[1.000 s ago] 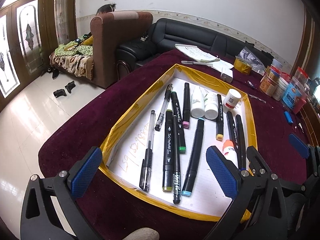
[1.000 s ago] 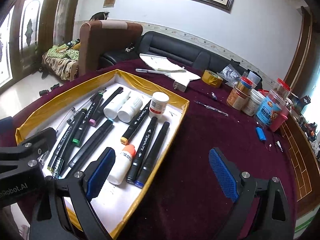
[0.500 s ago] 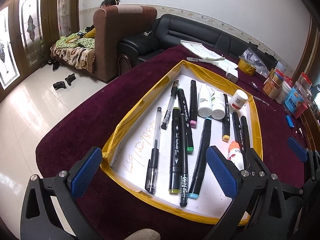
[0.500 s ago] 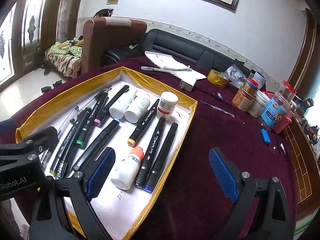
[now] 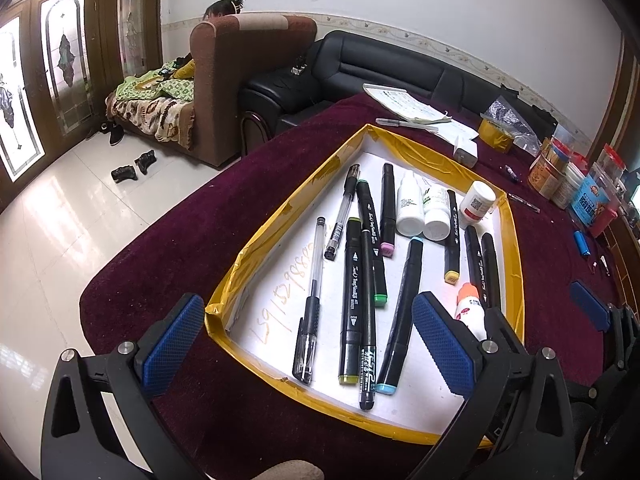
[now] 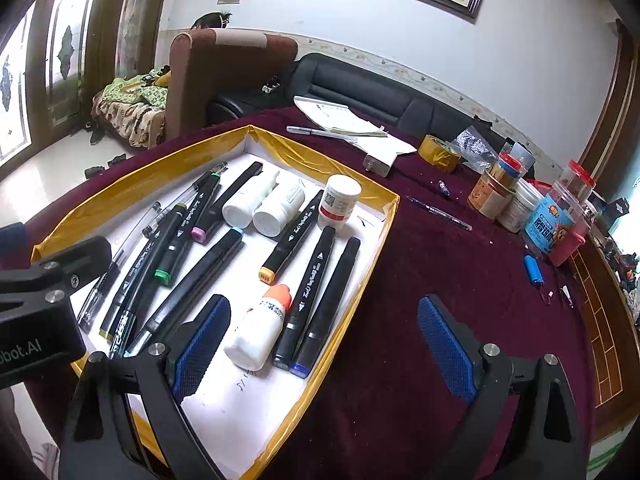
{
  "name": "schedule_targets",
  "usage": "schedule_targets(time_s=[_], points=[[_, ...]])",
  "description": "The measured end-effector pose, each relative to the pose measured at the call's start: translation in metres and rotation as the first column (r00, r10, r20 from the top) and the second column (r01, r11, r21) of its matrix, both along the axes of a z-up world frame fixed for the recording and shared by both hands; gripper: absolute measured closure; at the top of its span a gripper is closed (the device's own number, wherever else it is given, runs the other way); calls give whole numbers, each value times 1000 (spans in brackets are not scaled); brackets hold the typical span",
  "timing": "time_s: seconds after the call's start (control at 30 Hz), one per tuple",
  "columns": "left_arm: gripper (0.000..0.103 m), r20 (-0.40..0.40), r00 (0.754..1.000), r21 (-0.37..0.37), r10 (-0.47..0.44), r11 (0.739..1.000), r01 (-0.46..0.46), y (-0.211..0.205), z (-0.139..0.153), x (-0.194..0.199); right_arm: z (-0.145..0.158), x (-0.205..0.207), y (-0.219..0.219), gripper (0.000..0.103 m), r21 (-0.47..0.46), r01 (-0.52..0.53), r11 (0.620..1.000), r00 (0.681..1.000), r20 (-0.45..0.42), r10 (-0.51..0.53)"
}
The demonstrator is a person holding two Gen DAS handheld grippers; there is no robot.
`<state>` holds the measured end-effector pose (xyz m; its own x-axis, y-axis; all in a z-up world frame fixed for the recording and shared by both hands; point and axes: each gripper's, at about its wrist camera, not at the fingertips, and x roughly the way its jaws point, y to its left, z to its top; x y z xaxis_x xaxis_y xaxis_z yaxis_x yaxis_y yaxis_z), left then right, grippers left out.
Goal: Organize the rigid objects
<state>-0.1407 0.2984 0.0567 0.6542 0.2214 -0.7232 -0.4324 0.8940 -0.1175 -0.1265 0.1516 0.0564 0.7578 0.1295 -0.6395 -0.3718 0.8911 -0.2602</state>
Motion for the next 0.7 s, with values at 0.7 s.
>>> schedule_targets(time_s=[0.7], points=[[0, 80, 995, 109, 64, 991, -73, -9, 35, -18, 12, -8, -12, 11, 71, -57, 996, 998, -17, 59]])
